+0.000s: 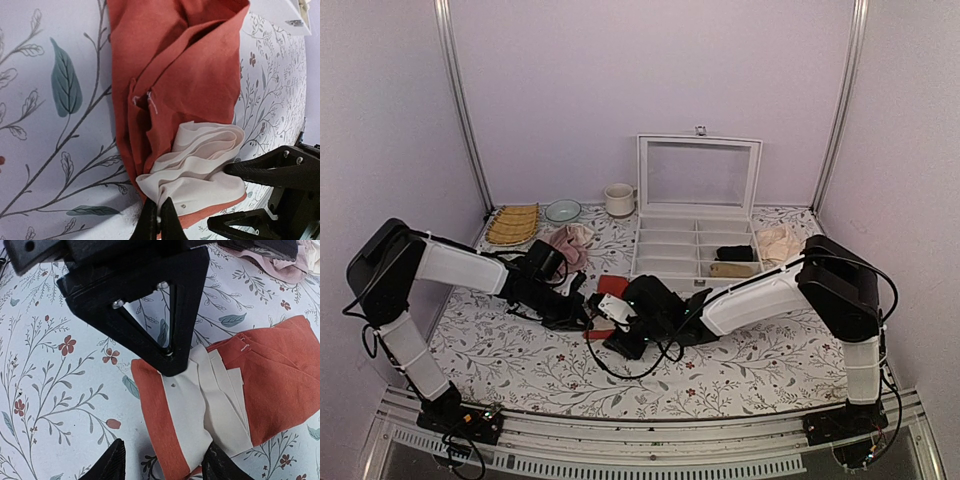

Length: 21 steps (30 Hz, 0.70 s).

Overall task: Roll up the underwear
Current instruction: Roll the underwear at the center of the board.

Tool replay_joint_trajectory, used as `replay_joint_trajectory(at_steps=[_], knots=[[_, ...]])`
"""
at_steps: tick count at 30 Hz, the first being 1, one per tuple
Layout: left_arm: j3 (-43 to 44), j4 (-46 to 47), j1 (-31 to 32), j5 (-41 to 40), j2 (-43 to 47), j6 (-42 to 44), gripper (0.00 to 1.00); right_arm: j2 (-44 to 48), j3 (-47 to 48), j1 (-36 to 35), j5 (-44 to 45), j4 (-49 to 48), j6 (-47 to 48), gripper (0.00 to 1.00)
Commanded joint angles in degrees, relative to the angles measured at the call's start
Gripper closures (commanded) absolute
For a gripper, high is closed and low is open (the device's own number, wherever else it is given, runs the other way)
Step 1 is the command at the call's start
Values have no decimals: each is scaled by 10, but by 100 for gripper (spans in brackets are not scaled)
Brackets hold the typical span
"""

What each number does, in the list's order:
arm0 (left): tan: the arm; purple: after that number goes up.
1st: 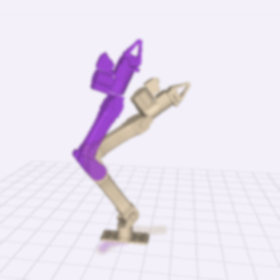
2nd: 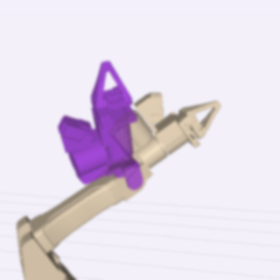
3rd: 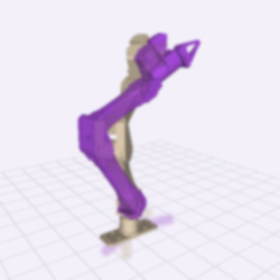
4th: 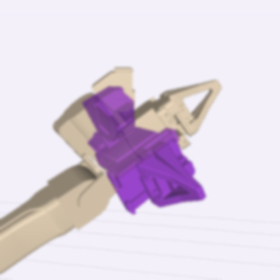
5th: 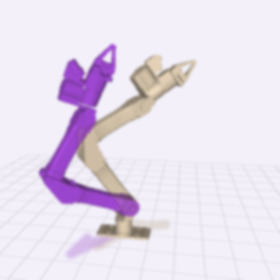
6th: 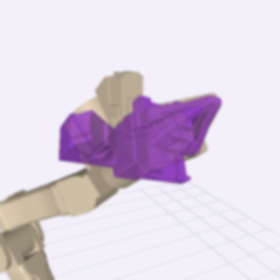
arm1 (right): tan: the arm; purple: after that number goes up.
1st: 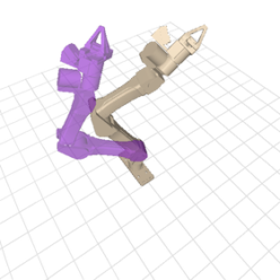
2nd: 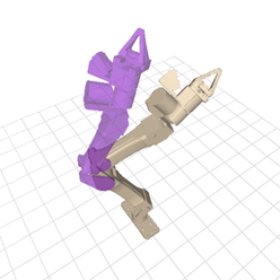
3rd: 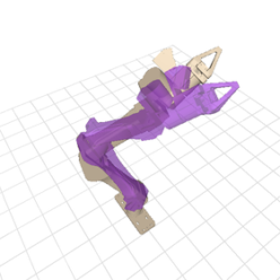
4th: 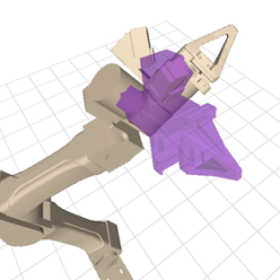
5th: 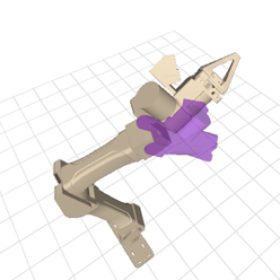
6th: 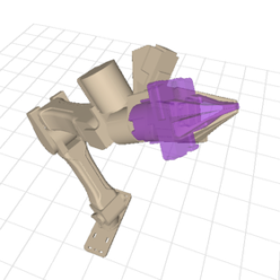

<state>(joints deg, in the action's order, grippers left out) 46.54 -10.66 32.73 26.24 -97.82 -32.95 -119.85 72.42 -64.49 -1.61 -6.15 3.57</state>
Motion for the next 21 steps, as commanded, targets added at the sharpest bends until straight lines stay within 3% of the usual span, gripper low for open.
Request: replay_joint_trajectory(at_steps=[1, 12, 21], knots=[[10, -11, 9, -16, -17, 8, 100, 95, -5, -10, 32, -28, 40, 49], [16, -14, 13, -15, -18, 7, 100, 95, -24, -17, 101, -56, 77, 40], [23, -16, 13, -17, -16, 6, 100, 150, -60, -17, 103, -54, 46, 38]])
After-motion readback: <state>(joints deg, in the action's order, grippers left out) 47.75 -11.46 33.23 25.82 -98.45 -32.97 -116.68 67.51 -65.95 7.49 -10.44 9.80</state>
